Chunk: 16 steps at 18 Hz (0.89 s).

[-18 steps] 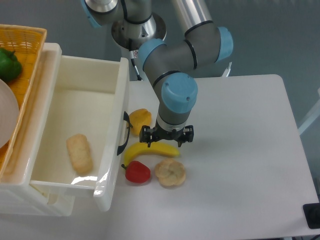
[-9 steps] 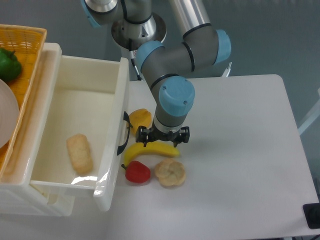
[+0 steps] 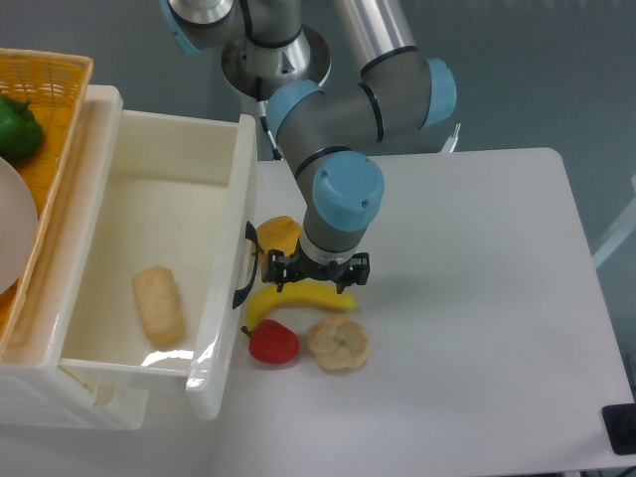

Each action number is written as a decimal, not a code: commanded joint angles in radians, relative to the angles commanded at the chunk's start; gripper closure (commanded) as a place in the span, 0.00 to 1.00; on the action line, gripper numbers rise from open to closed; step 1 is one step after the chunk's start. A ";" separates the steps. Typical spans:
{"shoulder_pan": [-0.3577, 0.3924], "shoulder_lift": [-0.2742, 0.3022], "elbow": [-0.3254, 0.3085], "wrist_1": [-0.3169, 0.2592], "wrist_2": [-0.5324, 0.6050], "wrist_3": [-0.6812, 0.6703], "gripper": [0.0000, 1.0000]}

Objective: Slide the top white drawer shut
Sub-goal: 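Lower the gripper beside the drawer front near its black handle, then push the drawer front with the gripper, sliding the drawer inward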

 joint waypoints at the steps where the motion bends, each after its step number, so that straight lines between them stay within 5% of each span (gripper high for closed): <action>1: 0.000 0.002 0.000 0.000 -0.005 0.000 0.00; 16: -0.015 0.009 0.000 -0.014 -0.026 0.000 0.00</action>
